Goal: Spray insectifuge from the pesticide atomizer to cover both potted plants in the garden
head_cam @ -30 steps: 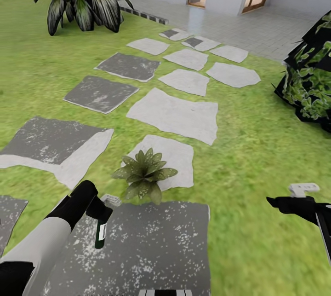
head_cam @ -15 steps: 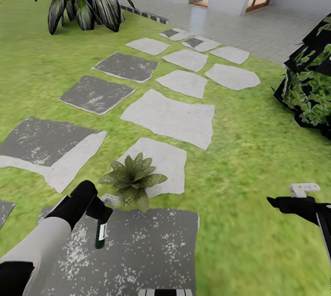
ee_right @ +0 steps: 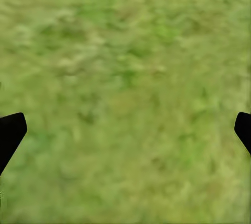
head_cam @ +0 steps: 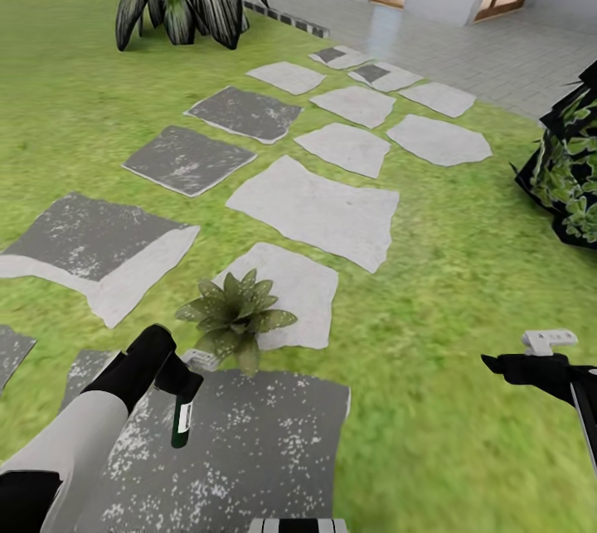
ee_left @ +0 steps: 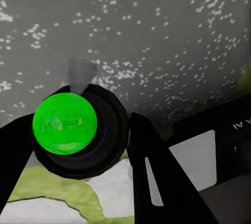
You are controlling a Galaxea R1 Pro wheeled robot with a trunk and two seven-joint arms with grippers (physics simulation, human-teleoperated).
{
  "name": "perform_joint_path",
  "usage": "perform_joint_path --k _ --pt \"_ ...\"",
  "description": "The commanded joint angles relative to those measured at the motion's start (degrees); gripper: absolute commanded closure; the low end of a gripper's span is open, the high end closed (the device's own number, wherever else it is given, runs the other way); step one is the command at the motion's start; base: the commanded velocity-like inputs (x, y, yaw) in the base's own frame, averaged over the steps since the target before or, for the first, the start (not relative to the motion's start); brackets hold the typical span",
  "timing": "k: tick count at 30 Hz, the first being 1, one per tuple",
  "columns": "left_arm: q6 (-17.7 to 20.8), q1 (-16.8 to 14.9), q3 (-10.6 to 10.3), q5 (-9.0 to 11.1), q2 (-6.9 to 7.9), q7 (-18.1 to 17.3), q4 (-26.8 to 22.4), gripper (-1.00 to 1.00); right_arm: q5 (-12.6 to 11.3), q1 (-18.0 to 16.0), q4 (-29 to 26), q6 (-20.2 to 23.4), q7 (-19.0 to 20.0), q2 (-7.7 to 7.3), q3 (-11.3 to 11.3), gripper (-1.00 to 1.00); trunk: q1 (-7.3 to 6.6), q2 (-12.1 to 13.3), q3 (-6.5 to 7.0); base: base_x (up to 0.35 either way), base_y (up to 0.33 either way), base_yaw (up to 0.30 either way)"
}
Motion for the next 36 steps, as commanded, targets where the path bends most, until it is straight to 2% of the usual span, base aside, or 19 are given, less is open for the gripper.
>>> perform_joint_path --k 1,9,23,36 --pt "0.1 0.0 -0.2 -0.6 0.04 -0.6 -0.1 1.0 0.6 0.0 -0.1 0.1 0.6 -0.01 -0.1 -1.0 -0.01 0.0 -0.1 0.0 -0.042 0.191" --pt "0.1 0.1 -0.3 -0.6 0.04 -0.6 -0.1 1.0 0.6 0.0 -0.1 0.1 0.6 -0.01 0.0 -1.0 -0.01 0.0 -0.54 0.028 -0.044 0.191" --pt "0.1 0.1 -0.4 -0.6 0.04 -0.6 -0.1 1.0 0.6 0.0 -0.1 0.1 0.6 -0.01 -0.1 -1.0 -0.01 0.0 -0.82 0.072 -0.269 0.067" --pt "0.1 0.0 -0.1 -0.6 -0.01 -0.6 -0.1 1.0 0.6 0.0 -0.1 0.1 0.6 -0.09 -0.1 -1.0 -0.01 0.0 -1.16 0.0 -0.017 0.179"
